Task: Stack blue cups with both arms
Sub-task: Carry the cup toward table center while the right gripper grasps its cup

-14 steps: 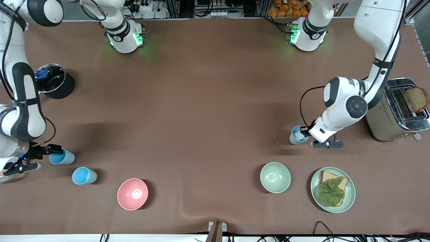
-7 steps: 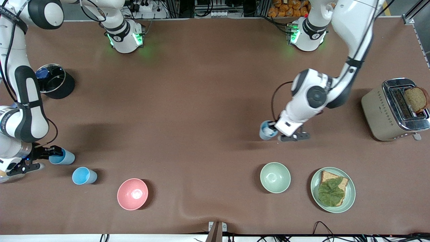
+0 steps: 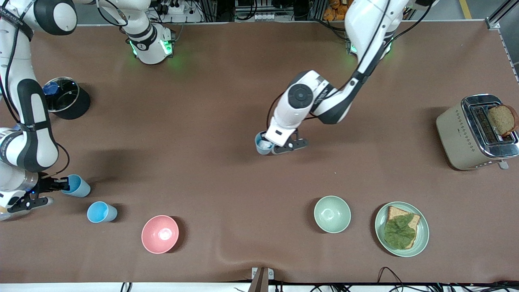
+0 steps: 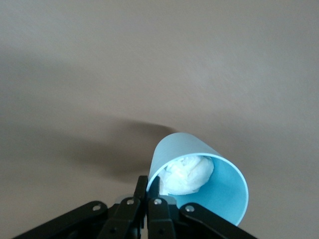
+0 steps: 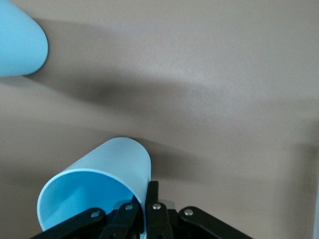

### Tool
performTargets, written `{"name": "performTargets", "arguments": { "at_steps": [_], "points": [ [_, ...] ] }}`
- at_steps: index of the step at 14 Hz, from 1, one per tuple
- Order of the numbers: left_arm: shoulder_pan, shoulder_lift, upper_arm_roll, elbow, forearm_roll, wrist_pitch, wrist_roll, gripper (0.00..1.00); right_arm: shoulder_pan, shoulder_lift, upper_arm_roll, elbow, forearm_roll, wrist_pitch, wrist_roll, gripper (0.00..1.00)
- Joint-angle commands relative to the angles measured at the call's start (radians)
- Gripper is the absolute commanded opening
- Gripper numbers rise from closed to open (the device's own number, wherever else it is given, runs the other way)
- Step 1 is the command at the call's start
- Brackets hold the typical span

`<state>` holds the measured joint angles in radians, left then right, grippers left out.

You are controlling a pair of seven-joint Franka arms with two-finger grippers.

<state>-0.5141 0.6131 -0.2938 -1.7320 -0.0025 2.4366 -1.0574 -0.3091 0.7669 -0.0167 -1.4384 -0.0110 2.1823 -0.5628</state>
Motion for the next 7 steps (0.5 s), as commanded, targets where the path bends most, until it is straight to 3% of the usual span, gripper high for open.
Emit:
{"name": "performTargets", "arguments": {
  "at_steps": [1, 4, 5, 6, 7],
  "points": [
    [-0.09, 0.08, 0.034, 0.098, -0.007, -0.002, -0.085, 0.0, 0.001, -0.02, 0.02, 0.024, 0.005, -0.074, 0.001, 0.0],
    [-0.115, 0.079, 0.042, 0.098, -0.005, -0.007, -0.122, 0.0, 0.013, -0.047, 0.063, 0.059, 0.028, -0.211, 0.036, 0.0],
    [-0.115, 0.079, 0.042, 0.098, -0.005, -0.008, -0.125, 0.14, 0.025, -0.057, 0.081, 0.078, 0.026, -0.267, 0.076, 0.0],
    [-0.115, 0.079, 0.042, 0.097, -0.007, -0.008, -0.134, 0.6, 0.053, -0.073, 0.095, 0.094, 0.026, -0.332, 0.155, 0.0],
    [-0.113, 0.074, 0.042, 0.098, -0.007, -0.008, -0.169, 0.88, 0.092, -0.096, 0.104, 0.098, 0.026, -0.388, 0.247, 0.0]
  ]
}}
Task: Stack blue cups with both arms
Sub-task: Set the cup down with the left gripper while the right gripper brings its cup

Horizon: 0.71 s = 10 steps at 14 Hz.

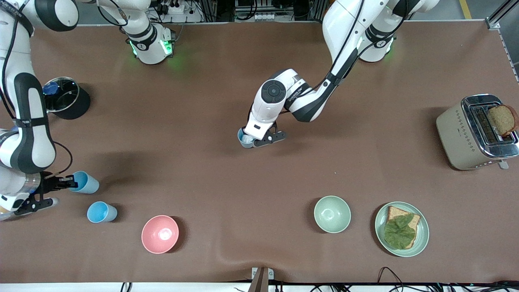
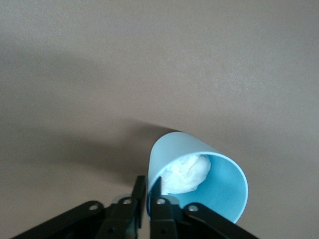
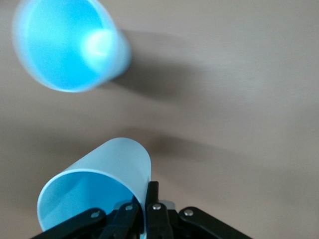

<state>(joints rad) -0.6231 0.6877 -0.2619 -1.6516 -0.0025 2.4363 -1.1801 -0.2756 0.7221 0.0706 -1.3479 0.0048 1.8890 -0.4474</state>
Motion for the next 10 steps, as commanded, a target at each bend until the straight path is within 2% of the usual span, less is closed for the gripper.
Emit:
{"name": "performTargets", "arguments": {
  "at_steps": [1, 4, 7, 10],
  "points": [
    [-0.003, -0.01, 0.012, 0.018, -0.005, -0.008, -0.07, 1.0, 0.112, -0.082, 0.02, 0.006, 0.009, -0.131, 0.219, 0.0],
    [0.014, -0.092, 0.024, 0.021, -0.001, -0.077, -0.072, 1.0, 0.234, -0.122, 0.024, -0.005, 0.012, -0.185, 0.389, 0.0],
    [0.051, -0.235, 0.047, 0.021, 0.05, -0.198, -0.063, 1.0, 0.333, -0.161, 0.035, -0.029, 0.084, -0.229, 0.479, 0.0],
    [0.132, -0.358, 0.046, 0.019, 0.07, -0.339, 0.031, 1.0, 0.462, -0.254, 0.035, -0.16, 0.115, -0.173, 0.596, 0.0]
  ]
}}
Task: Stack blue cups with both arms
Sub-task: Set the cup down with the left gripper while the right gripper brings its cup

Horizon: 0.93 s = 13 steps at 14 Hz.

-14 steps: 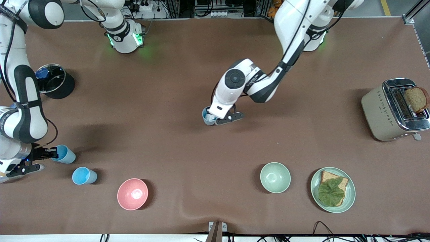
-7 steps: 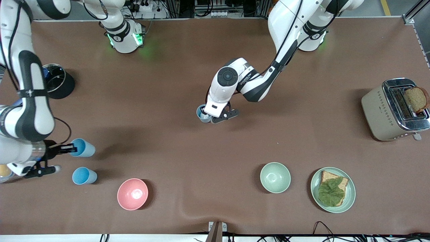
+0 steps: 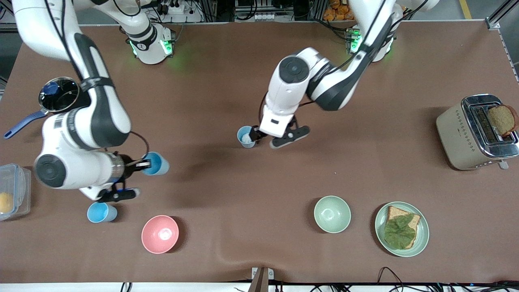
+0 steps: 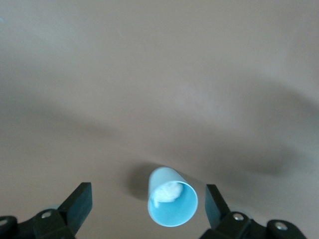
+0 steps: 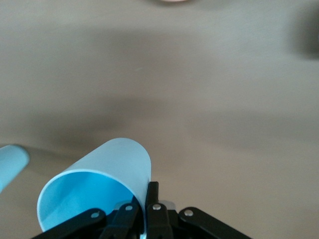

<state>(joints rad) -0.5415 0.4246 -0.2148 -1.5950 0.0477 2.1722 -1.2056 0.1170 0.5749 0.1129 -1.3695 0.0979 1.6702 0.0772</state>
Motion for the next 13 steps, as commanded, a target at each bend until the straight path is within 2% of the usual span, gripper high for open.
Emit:
{"name": "performTargets", "arguments": {
  "at_steps": [1, 3, 6, 10, 13],
  "points": [
    [0.078, -0.128, 0.0, -0.04, 0.02, -0.115, 0.12, 1.0, 0.128, -0.144, -0.007, -0.201, 0.023, 0.083, 0.135, 0.0],
    [0.17, -0.19, -0.003, -0.039, 0.02, -0.199, 0.265, 1.0, 0.241, -0.179, -0.007, -0.279, 0.023, 0.14, 0.29, 0.0],
    [0.291, -0.254, -0.005, -0.039, 0.018, -0.281, 0.479, 1.0, 0.352, -0.172, -0.007, -0.29, 0.046, 0.178, 0.497, 0.0],
    [0.42, -0.305, -0.005, -0.04, 0.018, -0.342, 0.694, 1.0, 0.421, -0.152, -0.009, -0.296, 0.054, 0.264, 0.625, 0.0],
    [0.483, -0.334, -0.003, -0.037, 0.017, -0.38, 0.811, 1.0, 0.441, -0.147, -0.009, -0.35, 0.054, 0.362, 0.648, 0.0]
  ]
}}
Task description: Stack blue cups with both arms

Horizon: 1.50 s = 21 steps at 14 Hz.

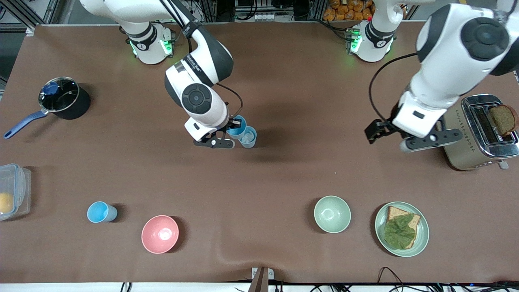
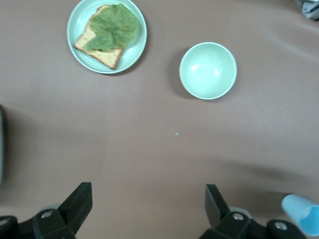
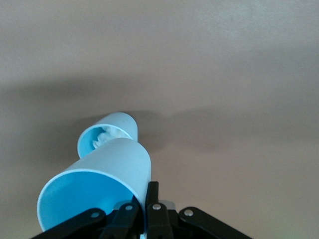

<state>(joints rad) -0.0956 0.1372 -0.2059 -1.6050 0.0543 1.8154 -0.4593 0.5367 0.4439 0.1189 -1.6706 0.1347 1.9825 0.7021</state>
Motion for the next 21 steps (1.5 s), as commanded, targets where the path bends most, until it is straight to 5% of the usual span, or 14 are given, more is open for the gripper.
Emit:
{"name": "performTargets", "arguments": {
  "at_steps": [1, 15, 16, 17, 18, 21],
  "points": [
    [0.056, -0.053, -0.012, -0.027, 0.01, -0.037, 0.095, 1.0, 0.028, -0.013, -0.013, -0.05, 0.019, 0.056, 0.036, 0.0],
    [0.152, -0.116, -0.01, -0.024, -0.004, -0.12, 0.274, 1.0, 0.081, 0.041, -0.015, -0.047, 0.017, 0.118, 0.1, 0.0],
    [0.152, -0.116, -0.01, -0.024, -0.004, -0.12, 0.274, 1.0, 0.08, 0.042, -0.015, -0.047, 0.016, 0.114, 0.097, 0.15],
    [0.152, -0.114, -0.01, -0.023, -0.002, -0.126, 0.274, 1.0, 0.078, 0.042, -0.015, -0.046, 0.017, 0.111, 0.099, 0.8],
    [0.151, -0.114, -0.01, -0.021, -0.002, -0.133, 0.274, 1.0, 0.083, 0.042, -0.015, -0.046, 0.016, 0.104, 0.1, 1.0],
    [0.151, -0.113, -0.01, 0.013, -0.002, -0.159, 0.274, 1.0, 0.065, 0.027, -0.019, -0.035, 0.014, 0.076, 0.08, 1.0]
  ]
}}
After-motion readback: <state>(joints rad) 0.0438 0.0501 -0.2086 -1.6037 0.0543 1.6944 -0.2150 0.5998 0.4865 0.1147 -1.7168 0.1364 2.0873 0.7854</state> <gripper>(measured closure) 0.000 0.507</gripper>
